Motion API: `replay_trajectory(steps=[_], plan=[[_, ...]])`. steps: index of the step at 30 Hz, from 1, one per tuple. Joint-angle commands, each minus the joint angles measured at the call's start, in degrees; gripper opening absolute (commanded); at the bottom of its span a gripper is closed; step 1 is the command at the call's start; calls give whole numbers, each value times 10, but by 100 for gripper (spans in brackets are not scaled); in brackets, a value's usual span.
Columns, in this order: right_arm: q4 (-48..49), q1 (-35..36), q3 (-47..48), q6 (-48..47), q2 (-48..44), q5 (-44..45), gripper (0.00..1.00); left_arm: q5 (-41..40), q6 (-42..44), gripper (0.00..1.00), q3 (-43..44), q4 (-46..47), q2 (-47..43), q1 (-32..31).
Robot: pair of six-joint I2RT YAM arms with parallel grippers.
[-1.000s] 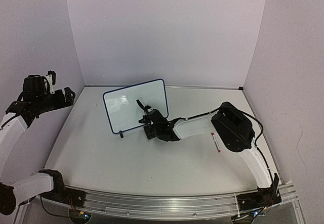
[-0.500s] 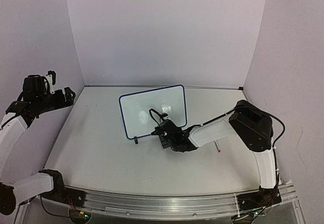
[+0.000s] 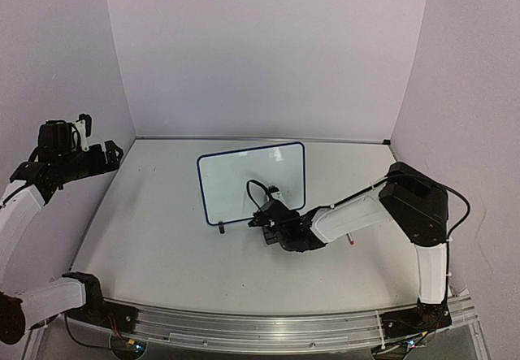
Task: Write a sentence on the whiteboard
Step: Move the whiteboard stand to the corner of the board, then adjust the whiteboard at the center of the board.
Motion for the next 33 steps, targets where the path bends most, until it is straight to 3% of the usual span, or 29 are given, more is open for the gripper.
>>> replay_trajectory(steps=[1,8,12,13,15,19,22,26,33], plan=[[-18,9,-32,35,-73,-17,66,16,5,100,3,24,1,1],[-46,2,-92,30,-187,-73,86,49,-4,99,2,29,18,1],[-64,-67,-113,-1,-240,-204,92,107,-56,99,10,31,44,0],[-59,-111,-123,-16,-261,-284,95,133,-75,100,2,44,46,-3],[-57,-140,-122,-31,-267,-333,97,145,-85,99,-4,50,47,-6],[-21,-242,-121,-44,-265,-517,98,162,-95,100,-24,60,52,-33],[-1,-278,-112,-60,-251,-584,98,167,-97,100,-38,67,52,-57],[20,-307,-94,-82,-225,-618,98,179,-99,100,-54,83,55,-79],[22,-308,-48,-135,-185,-602,98,162,-92,99,-49,75,55,-89]])
